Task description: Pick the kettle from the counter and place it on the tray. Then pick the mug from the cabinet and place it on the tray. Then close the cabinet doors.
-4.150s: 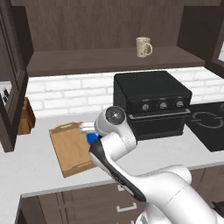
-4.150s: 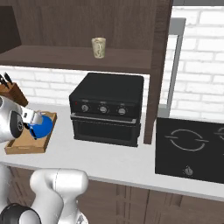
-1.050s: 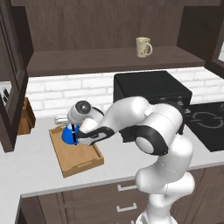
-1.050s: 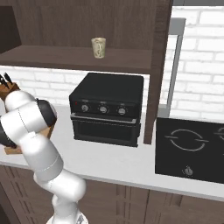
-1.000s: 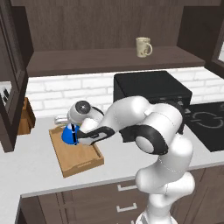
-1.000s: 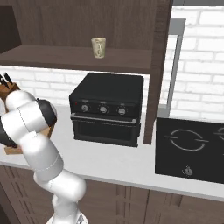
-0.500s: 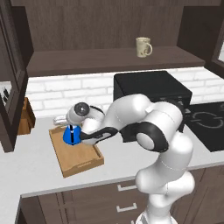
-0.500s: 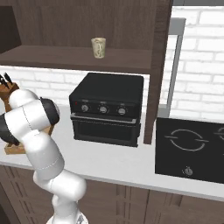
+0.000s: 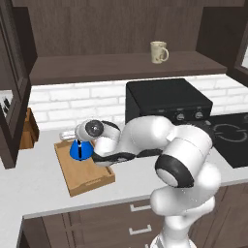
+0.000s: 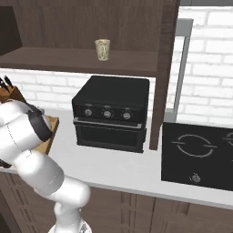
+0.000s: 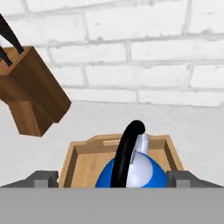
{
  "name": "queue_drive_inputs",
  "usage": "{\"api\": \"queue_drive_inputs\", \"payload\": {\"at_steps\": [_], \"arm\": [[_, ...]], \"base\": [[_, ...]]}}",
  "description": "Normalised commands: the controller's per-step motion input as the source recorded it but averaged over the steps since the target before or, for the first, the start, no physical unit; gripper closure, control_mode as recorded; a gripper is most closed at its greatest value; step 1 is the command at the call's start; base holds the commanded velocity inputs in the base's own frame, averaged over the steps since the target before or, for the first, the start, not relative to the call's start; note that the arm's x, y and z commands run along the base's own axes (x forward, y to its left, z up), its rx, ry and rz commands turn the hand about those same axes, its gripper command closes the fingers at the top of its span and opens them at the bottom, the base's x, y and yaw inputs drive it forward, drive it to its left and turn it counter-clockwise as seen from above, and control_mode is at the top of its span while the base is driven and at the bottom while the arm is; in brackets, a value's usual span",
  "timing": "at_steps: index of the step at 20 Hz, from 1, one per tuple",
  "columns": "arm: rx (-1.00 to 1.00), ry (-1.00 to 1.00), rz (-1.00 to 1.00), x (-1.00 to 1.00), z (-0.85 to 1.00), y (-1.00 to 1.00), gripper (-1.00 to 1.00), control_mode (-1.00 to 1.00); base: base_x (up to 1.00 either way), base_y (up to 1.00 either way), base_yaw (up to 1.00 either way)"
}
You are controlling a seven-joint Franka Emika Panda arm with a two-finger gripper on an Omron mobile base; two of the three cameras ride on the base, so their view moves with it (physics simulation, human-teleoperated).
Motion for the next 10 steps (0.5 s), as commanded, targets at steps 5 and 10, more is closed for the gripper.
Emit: {"api": "queue_drive_inputs", "payload": {"at_steps": [5,10], "arm": [[0.06,0.00,0.00,-0.41,0.58,-0.18,-1.00,-1.00],[0.02,0.04,0.00,-0.42,0.72,-0.22,-1.00,-1.00]], "base": [[0.00,0.00,0.00],[0.00,0.00,0.00]]}}
